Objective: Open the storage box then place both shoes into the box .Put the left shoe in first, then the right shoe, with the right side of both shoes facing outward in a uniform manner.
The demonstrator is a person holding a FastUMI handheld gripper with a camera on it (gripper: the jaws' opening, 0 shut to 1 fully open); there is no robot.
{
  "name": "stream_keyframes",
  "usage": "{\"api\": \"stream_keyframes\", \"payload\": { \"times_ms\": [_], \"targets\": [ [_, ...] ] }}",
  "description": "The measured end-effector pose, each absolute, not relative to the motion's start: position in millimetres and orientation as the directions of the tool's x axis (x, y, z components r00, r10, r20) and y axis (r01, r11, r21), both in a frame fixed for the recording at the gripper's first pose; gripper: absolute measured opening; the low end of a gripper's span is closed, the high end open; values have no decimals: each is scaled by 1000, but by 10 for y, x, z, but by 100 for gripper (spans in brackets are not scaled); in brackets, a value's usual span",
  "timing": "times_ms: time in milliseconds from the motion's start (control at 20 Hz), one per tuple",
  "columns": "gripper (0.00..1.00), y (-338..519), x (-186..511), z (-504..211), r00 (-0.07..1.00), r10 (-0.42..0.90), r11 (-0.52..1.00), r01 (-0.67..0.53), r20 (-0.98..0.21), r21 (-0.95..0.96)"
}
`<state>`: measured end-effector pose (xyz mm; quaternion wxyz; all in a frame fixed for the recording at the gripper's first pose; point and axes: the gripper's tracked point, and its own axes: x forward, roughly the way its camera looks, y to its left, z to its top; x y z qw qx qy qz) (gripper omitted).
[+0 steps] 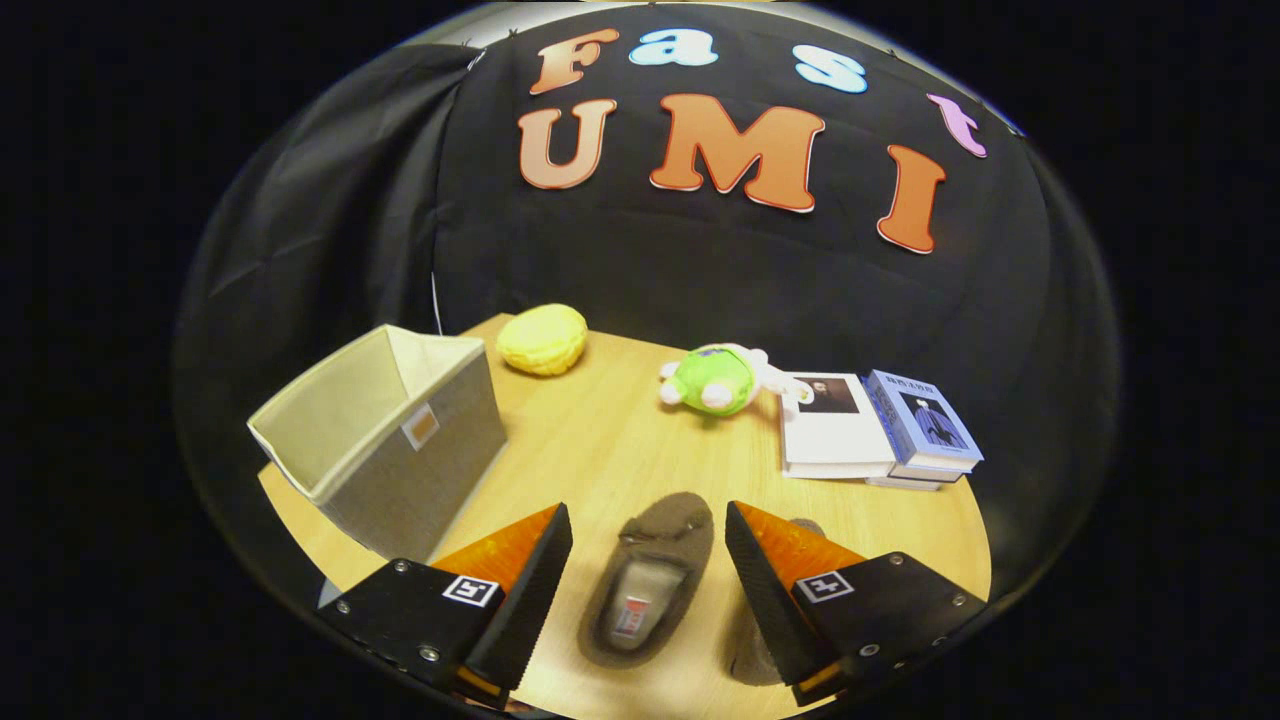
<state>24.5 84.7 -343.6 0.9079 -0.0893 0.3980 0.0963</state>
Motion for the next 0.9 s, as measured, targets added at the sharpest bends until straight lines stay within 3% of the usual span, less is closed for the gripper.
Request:
{"api": "stream_keyframes", "payload": {
  "times_ms": [450, 700, 900],
  "targets": [
    [68, 519, 139, -4230, 602, 3, 971, -192, -798, -142],
    [64, 424, 187, -4692, 541, -47, 975, -156, -840, -156],
    [50, 445, 297, -4896, 505, -43, 991, -86, -862, -100]
  ]
}}
